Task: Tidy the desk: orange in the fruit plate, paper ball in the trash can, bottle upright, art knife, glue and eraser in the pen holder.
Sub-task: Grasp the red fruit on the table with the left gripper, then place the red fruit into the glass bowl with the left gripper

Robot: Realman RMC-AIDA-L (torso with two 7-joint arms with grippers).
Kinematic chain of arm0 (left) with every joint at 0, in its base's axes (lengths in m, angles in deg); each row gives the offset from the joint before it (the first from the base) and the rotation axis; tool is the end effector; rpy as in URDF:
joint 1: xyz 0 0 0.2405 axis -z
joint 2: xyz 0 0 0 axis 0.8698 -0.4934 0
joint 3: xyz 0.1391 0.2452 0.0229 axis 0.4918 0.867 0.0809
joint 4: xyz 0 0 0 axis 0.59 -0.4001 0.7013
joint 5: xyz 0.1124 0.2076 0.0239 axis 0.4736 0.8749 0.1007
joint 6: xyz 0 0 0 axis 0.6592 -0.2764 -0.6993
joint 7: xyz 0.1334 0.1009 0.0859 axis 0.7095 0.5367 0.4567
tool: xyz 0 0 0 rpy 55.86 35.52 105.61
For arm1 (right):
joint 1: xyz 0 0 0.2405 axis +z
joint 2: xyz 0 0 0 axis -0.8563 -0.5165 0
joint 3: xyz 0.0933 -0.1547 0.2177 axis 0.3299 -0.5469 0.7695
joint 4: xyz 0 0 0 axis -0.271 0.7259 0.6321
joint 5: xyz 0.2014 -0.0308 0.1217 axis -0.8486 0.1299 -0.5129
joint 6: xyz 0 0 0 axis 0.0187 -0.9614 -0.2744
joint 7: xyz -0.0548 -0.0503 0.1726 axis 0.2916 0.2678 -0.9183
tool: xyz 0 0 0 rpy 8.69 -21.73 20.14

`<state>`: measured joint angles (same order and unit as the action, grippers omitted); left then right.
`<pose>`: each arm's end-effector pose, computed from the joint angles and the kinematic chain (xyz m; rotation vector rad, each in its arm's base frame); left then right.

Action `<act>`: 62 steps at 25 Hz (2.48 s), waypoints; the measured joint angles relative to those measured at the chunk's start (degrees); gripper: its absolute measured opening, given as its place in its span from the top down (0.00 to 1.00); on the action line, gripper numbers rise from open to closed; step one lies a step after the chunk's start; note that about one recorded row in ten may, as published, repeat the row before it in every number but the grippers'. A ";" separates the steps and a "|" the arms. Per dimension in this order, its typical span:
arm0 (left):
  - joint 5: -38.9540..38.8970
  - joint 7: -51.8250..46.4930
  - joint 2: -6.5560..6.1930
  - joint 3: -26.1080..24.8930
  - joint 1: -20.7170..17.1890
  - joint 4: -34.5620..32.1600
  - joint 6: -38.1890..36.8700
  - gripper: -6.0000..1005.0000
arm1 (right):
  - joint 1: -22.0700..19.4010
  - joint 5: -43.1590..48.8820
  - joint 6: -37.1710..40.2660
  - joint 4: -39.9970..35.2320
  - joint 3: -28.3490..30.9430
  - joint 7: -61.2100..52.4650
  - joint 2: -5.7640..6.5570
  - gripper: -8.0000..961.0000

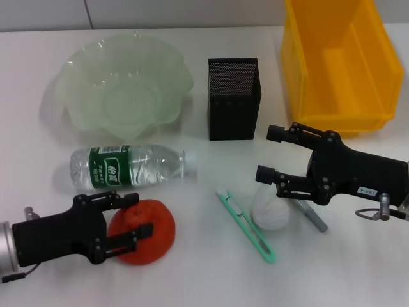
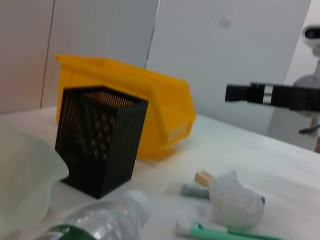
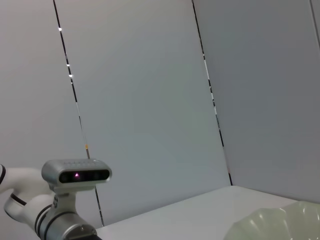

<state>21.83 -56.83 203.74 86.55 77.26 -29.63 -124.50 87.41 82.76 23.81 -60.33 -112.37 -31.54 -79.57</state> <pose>-0.3506 0.2748 -0.0768 -2.7095 -0.6067 -0.7496 0.2765 0.3203 -0.0805 -2.6579 0.4257 1.1063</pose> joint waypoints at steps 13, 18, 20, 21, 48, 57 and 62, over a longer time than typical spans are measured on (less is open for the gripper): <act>1.69 0.51 0.18 0.04 1.51 2.09 5.13 0.37 | -0.18 0.00 -0.06 0.00 0.00 0.00 0.00 0.14; 1.54 0.11 0.18 -0.08 1.50 2.08 6.44 0.45 | -0.38 0.00 -0.06 0.00 0.00 0.00 -0.01 0.14; 1.53 0.07 0.18 -0.06 1.49 2.07 6.41 0.54 | -0.45 0.00 -0.06 0.03 0.00 0.00 -0.06 0.14; 1.51 0.06 0.18 -0.06 1.48 2.06 6.27 0.59 | -0.51 0.00 -0.05 0.07 0.00 0.00 -0.07 0.15; -11.53 -3.39 0.40 -0.12 9.12 -0.86 -6.11 0.88 | -5.08 -2.49 3.19 0.38 0.59 1.52 -0.11 0.14; -23.38 6.35 0.71 -0.40 15.14 6.69 11.12 0.89 | -7.06 -2.83 4.78 0.82 0.56 1.52 -0.20 0.14; -33.11 12.83 0.78 -0.31 16.08 11.03 18.18 0.88 | -6.86 -2.83 5.45 1.60 0.42 1.52 -0.18 0.14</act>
<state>-11.28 -44.01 204.53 86.24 93.34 -18.60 -106.32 80.55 79.93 29.26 -58.73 -111.95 -30.02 -79.75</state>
